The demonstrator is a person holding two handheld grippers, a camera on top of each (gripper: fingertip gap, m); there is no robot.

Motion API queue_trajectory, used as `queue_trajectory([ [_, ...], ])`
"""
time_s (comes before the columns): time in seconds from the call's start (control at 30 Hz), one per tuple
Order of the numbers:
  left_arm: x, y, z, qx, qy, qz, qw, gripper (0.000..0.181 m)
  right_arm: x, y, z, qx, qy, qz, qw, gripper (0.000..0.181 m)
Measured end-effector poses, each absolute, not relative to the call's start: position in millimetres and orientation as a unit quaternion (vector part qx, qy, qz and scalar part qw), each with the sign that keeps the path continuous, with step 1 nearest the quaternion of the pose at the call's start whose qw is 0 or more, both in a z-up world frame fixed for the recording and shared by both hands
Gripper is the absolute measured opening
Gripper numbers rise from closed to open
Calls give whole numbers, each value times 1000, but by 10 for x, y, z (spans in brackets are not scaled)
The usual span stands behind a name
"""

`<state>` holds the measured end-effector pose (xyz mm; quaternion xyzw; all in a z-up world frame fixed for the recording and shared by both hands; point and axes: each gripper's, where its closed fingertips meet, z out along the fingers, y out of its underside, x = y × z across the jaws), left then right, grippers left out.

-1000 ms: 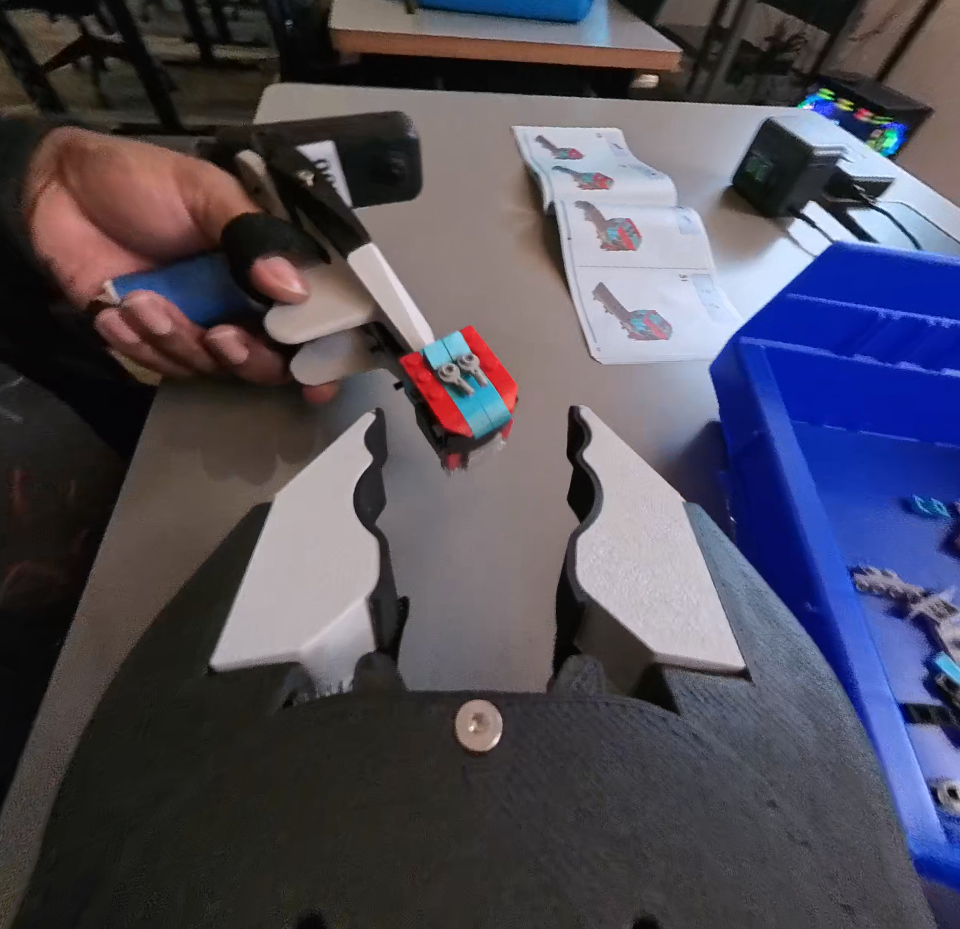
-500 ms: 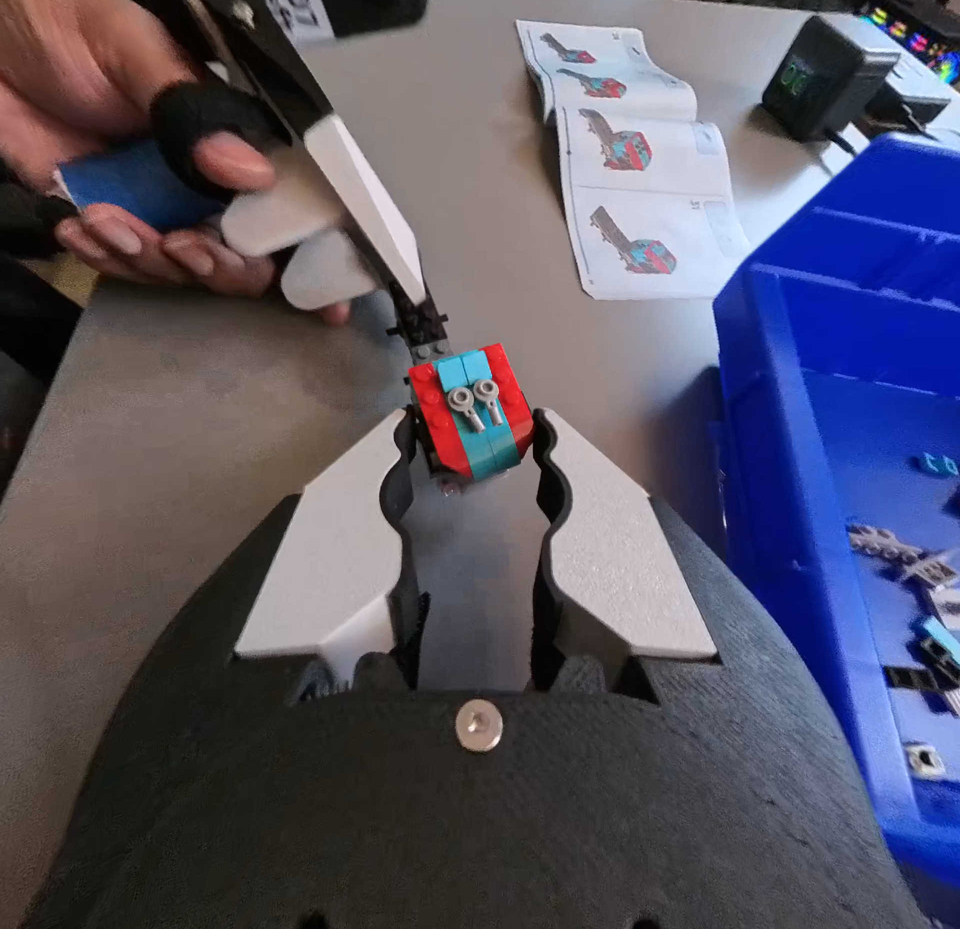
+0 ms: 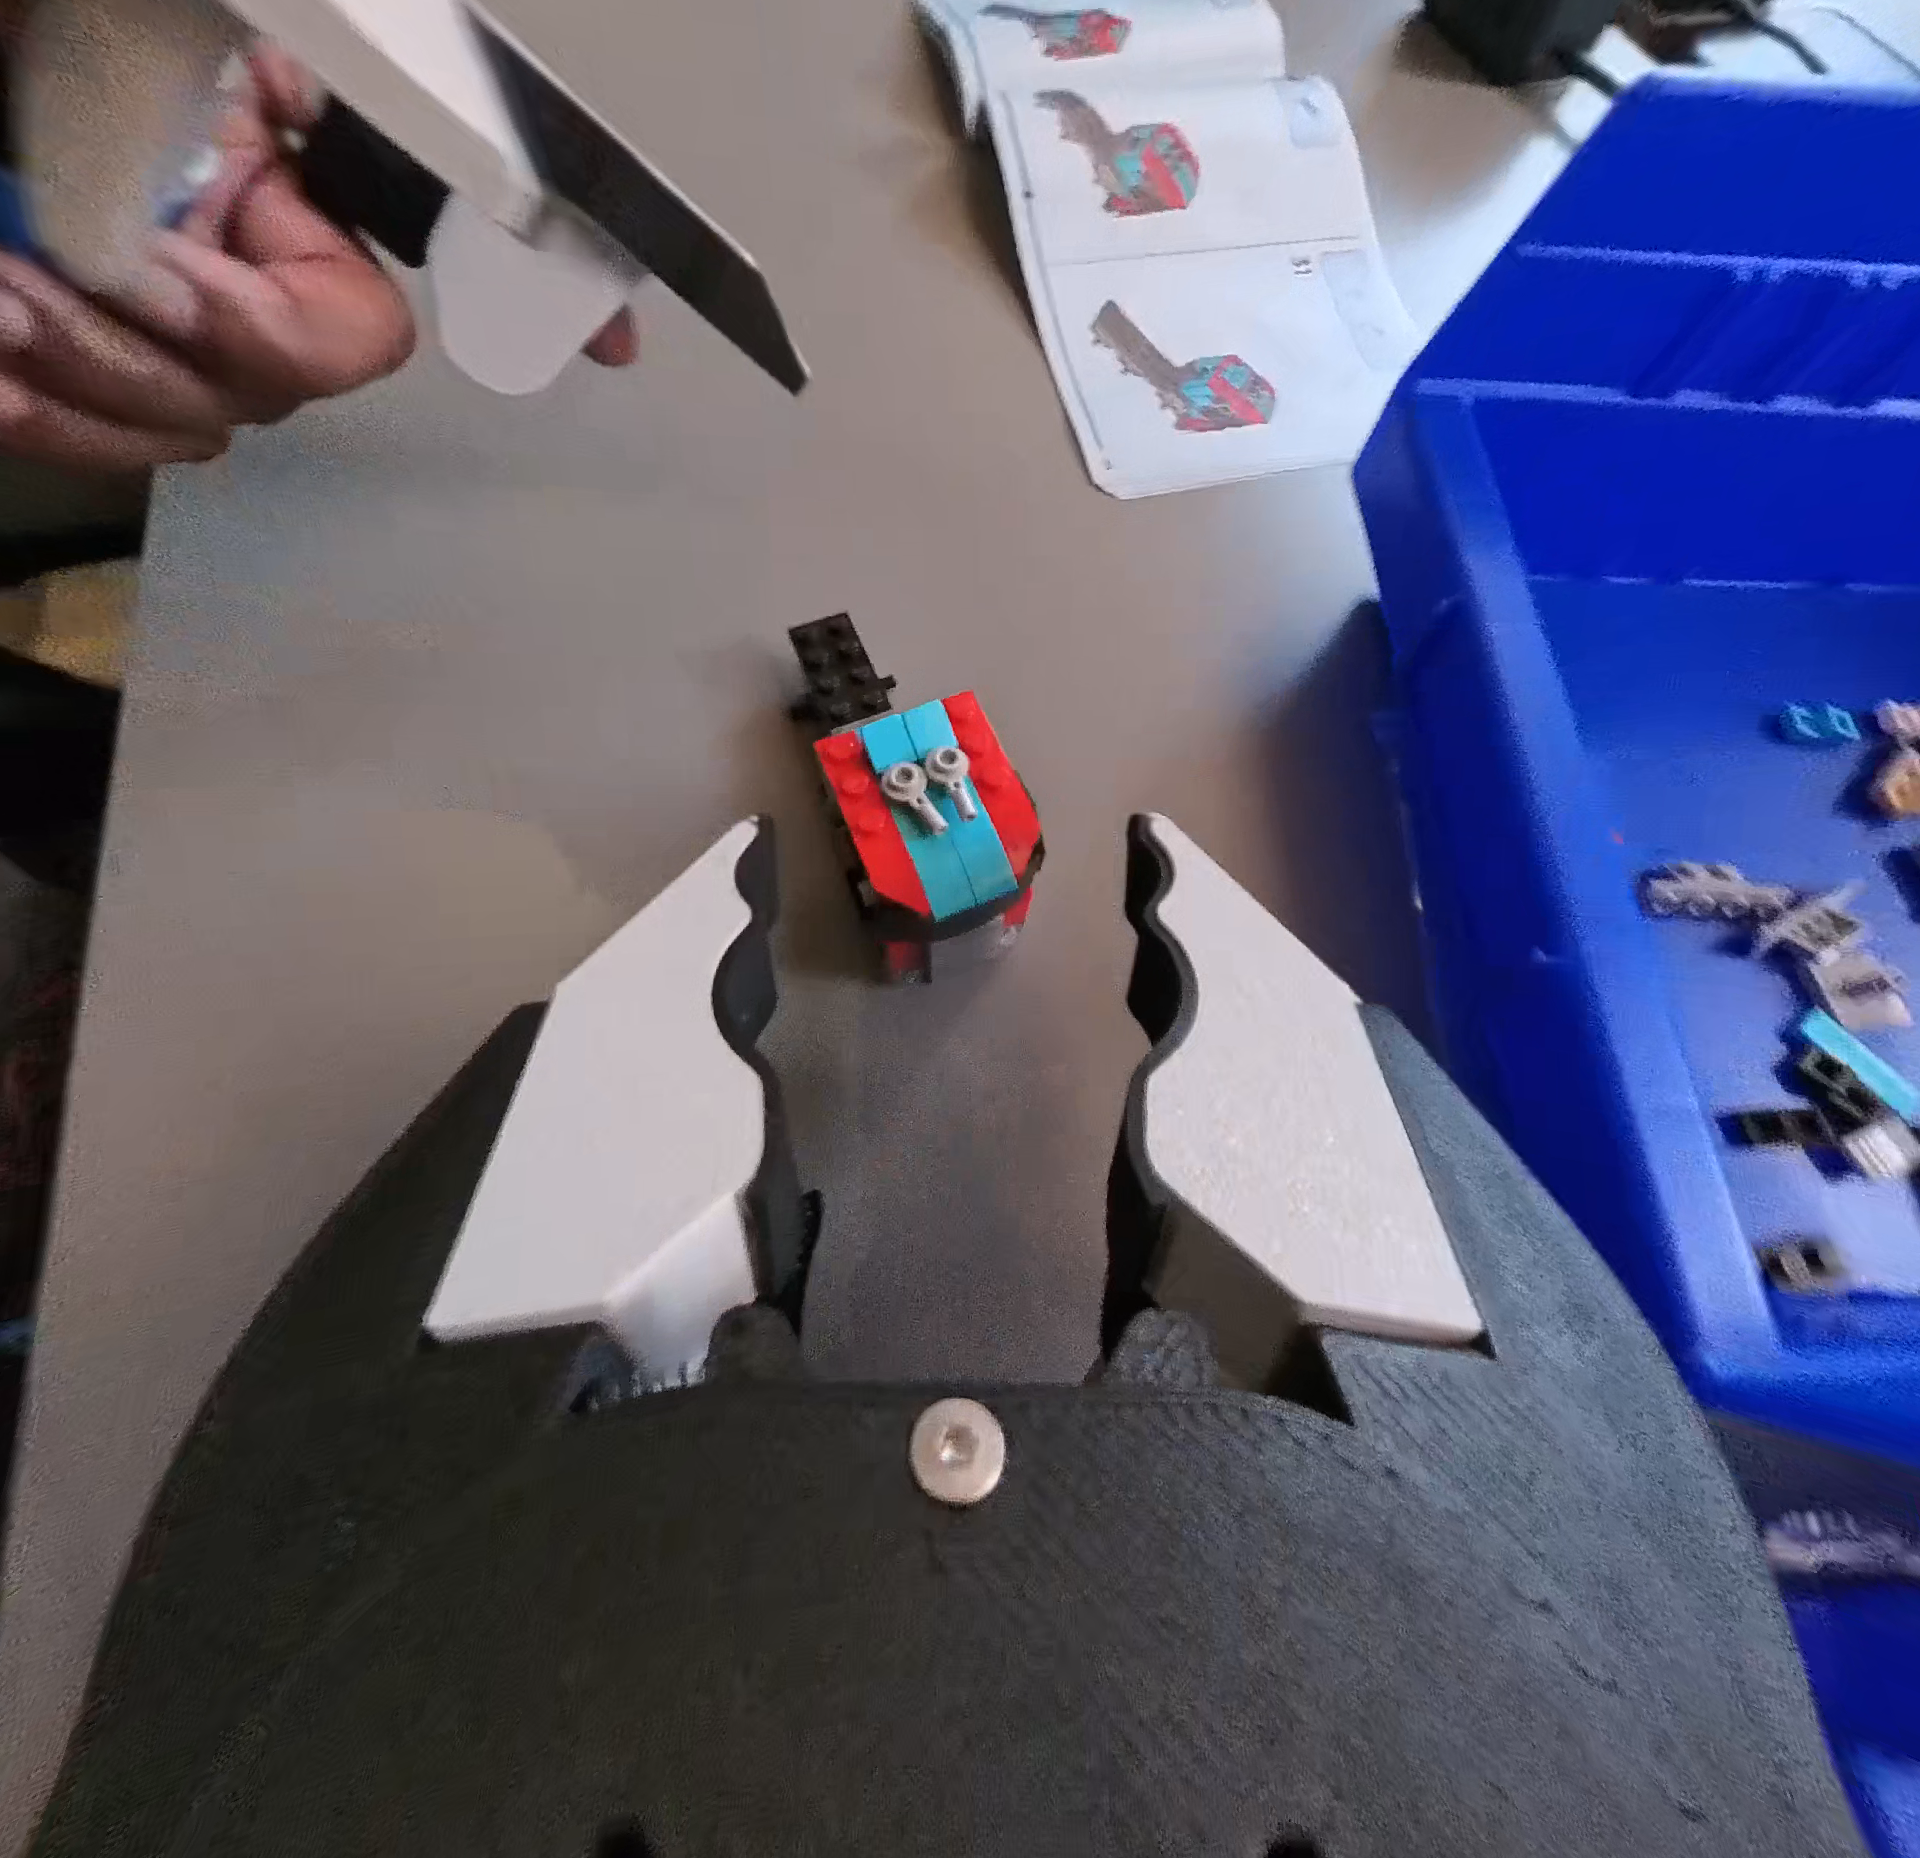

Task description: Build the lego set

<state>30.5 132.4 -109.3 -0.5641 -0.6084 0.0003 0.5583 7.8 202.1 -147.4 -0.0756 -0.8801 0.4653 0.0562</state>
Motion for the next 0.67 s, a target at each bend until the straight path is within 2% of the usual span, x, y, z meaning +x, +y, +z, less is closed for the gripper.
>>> queue_trajectory([
  [0.17,334,1565,-353,-593,-534,39,602,117,6,2253,-1342,-147,-905,387,97,66],
  [0.33,391,1979,422,-581,-483,28,654,118,-218,2485,-1181,-213,-918,274,190,63],
  [0.47,430,2276,382,-583,-496,30,643,117,-407,2617,-1084,-222,-914,172,294,63],
  [0.67,529,2273,165,-588,-516,48,621,114,-420,2659,-978,-192,-907,82,366,64],
])
